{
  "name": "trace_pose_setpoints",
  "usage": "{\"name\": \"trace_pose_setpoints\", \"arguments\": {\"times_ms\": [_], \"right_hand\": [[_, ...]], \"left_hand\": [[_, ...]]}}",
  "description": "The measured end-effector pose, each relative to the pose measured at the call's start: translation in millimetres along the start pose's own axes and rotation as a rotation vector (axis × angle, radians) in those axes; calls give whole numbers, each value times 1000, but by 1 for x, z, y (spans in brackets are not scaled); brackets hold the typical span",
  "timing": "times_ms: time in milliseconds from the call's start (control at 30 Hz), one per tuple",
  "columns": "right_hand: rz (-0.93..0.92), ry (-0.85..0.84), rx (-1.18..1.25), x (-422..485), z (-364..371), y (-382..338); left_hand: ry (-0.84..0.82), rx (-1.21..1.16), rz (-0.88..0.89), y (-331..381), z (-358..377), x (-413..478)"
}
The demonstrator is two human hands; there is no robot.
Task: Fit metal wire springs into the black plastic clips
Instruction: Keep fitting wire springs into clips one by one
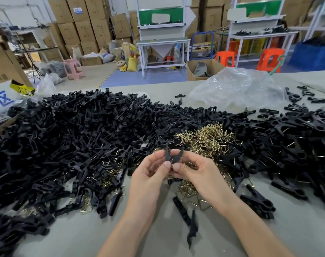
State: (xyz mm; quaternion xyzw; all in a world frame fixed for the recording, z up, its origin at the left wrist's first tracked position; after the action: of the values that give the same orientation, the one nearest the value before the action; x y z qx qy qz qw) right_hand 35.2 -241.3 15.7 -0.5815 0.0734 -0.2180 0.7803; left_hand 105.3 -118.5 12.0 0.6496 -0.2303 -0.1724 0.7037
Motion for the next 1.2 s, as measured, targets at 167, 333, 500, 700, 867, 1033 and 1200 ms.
{"name": "trace_pose_setpoints", "arguments": {"times_ms": [167, 333, 500, 700, 867, 1033, 1200], "right_hand": [[-6, 3, -23, -1, 3, -2], [-10, -1, -35, -1, 5, -5], [-27, 7, -60, -1, 5, -6], [-38, 53, -115, -2, -2, -8], [-129, 279, -43, -2, -25, -16], [-180, 316, -156, 0, -34, -16], [-155, 320, -202, 1, -34, -13]], "left_hand": [[-11, 120, 10, 0, 1, -2], [23, 141, -15, 2, 1, -4], [78, 381, 150, 20, 3, -9], [80, 665, 231, 19, -1, -11], [36, 1257, 282, 7, -2, 8], [-53, 1484, 278, -1, -3, 22], [-25, 1378, 296, 4, -6, 19]]}}
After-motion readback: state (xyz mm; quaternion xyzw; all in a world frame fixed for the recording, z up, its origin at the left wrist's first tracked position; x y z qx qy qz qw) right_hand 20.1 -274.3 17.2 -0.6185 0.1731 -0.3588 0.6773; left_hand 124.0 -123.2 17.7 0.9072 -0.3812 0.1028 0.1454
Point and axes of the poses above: each hand's wrist, its own x-axis towards the middle knuckle, its own z-axis out of the palm, y = z × x, the point moved 6 cm from there along x, towards the middle knuckle, and after that the axes turned 12 degrees about x, right-handed, at the moved point
